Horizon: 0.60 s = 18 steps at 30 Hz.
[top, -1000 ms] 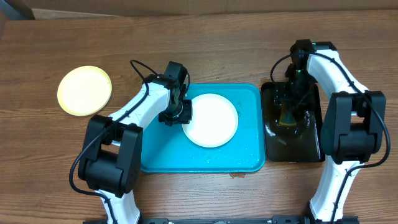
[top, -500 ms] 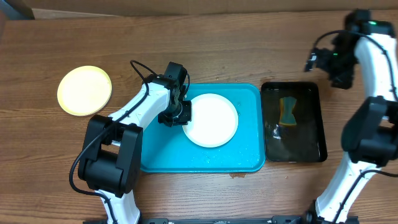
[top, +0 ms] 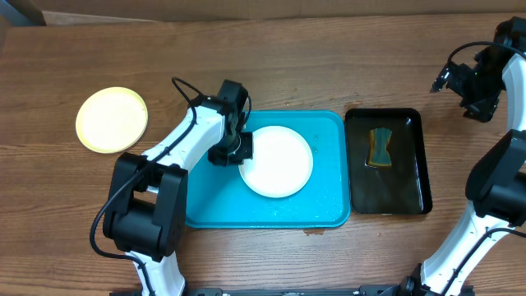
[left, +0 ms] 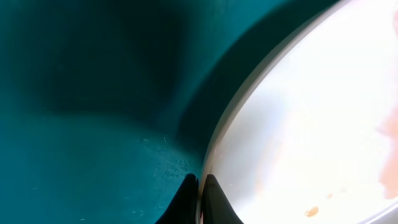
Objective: Clean dirty plates on tray and stack at the side
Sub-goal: 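Lift the white plate with left gripper and swing it leftward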
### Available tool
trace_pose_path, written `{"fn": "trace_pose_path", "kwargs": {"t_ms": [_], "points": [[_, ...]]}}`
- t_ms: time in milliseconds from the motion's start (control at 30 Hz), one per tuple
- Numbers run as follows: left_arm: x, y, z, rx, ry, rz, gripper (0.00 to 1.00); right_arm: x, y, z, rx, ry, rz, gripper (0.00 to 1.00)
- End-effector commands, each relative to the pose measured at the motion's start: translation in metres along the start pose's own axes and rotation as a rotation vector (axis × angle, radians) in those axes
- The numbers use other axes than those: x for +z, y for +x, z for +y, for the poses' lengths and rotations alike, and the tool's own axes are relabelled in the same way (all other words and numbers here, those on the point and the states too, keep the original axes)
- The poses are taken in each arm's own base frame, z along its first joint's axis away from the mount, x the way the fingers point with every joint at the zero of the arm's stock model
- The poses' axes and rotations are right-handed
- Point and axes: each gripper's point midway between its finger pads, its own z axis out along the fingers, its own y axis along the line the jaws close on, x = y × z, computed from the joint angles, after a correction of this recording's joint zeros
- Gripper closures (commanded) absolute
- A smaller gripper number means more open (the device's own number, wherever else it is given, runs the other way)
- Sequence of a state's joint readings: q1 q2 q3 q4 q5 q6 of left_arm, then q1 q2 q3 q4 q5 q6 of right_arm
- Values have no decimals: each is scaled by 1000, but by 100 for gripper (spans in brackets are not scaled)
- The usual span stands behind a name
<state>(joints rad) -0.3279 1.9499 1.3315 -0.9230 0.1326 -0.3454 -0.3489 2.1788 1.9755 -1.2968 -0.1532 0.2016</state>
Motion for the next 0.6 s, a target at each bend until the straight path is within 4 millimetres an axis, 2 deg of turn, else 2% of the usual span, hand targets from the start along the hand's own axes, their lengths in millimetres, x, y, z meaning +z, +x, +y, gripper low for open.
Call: {"fn": "trace_pose_path", "kwargs": {"t_ms": [0,167,267,300,400,567], "points": [[-58,-39,-5,15,-45,-205,96,-8,-6,4,-1,-15,-33,0],[-112,-65,-23,50,-20,-351,96,-8,-6,4,-2,-15,-33,0],[-128,-73,-42,84,-4,-406,96,-8,-6,4,-1,-15,-33,0],[-135,-76,-56,118,-22,-452,96,-8,-6,4,-1,-15,-33,0],[-142,-77,-80,175,-77,-532,96,-8,-6,4,-1,-15,-33,0],[-154,-68,-142,296,-113,-695,96,-8,-6,4,-2,-15,-33,0]]}}
